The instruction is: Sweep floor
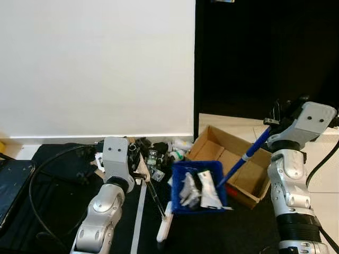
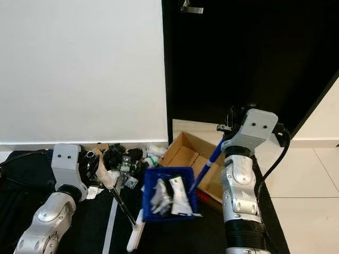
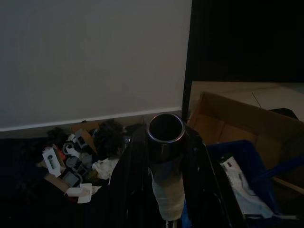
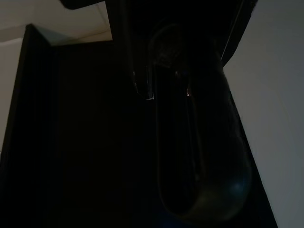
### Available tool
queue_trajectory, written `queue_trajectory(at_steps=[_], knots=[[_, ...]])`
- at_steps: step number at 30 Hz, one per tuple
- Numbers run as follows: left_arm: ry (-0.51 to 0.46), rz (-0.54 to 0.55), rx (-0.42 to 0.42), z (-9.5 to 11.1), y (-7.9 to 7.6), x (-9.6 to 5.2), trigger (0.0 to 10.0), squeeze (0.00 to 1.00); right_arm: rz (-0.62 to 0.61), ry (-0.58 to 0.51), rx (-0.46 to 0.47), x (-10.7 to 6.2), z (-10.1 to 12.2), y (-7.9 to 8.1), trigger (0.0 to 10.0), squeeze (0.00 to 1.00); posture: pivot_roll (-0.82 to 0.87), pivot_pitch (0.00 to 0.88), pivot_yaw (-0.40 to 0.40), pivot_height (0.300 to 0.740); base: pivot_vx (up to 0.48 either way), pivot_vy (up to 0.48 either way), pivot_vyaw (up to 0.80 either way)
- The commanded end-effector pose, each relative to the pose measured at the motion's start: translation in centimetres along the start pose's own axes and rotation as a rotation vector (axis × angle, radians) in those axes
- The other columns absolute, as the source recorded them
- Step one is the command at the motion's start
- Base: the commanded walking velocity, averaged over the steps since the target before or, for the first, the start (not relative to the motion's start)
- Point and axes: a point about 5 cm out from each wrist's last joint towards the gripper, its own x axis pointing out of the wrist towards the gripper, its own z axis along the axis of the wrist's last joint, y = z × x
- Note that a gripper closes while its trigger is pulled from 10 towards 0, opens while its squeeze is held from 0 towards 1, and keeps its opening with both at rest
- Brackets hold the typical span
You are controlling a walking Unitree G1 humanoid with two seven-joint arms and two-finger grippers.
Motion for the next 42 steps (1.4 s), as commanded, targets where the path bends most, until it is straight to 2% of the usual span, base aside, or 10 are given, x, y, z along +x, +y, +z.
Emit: queue_trajectory(at_steps=[1,5,6,12,21,27,31,37,42], knots=[[0.003,0.014,0.01,-0.1,0.1,-0.3,10.0,0.0,0.025,-0.08,0.02,0.5,1.8,0.8,10.0,0.0,0.08,0.136,0.093,0.74,0.0,0.0,0.0],[0.007,0.014,0.01,-0.2,0.1,-0.4,10.0,0.0,-0.001,-0.126,0.009,1.5,3.2,0.0,10.0,0.0,0.08,0.139,0.094,0.74,0.0,0.0,0.0],[0.01,0.015,0.01,-0.3,0.1,-0.4,10.0,0.0,-0.033,-0.134,-0.015,2.1,3.4,-1.0,10.0,0.0,0.08,0.139,0.094,0.74,0.0,0.0,0.0],[0.015,0.013,0.013,-0.2,0.3,-0.5,10.0,0.0,-0.12,-0.117,-0.063,3.7,2.9,-3.7,10.0,0.0,0.09,0.148,0.104,0.74,0.0,0.0,0.0],[0.022,0.002,0.026,-0.1,0.4,-0.9,10.0,0.0,-0.2,-0.142,-0.095,5.6,3.7,-5.3,10.0,0.0,0.12,0.161,0.12,0.74,0.0,0.0,0.0],[0.029,-0.002,0.038,0.0,0.7,-1.3,10.0,0.0,-0.197,-0.177,-0.092,6.7,4.5,-5.0,10.0,0.0,0.14,0.171,0.127,0.74,0.0,0.0,0.0],[0.035,0.001,0.042,0.0,0.8,-1.5,10.0,0.0,-0.17,-0.222,-0.041,7.7,5.8,-4.4,10.0,0.0,0.14,0.17,0.119,0.74,0.0,0.0,0.0],[0.034,0.006,0.031,-0.1,0.4,-1.5,10.0,0.0,-0.128,-0.253,-0.011,7.4,6.4,-3.1,10.0,0.0,0.13,0.162,0.099,0.74,0.0,0.0,0.0],[0.033,-0.002,0.018,-0.3,-0.2,-1.3,10.0,0.0,-0.11,-0.297,0.036,6.3,6.9,-2.1,10.0,0.0,0.11,0.154,0.089,0.74,0.0,0.0,0.0]])
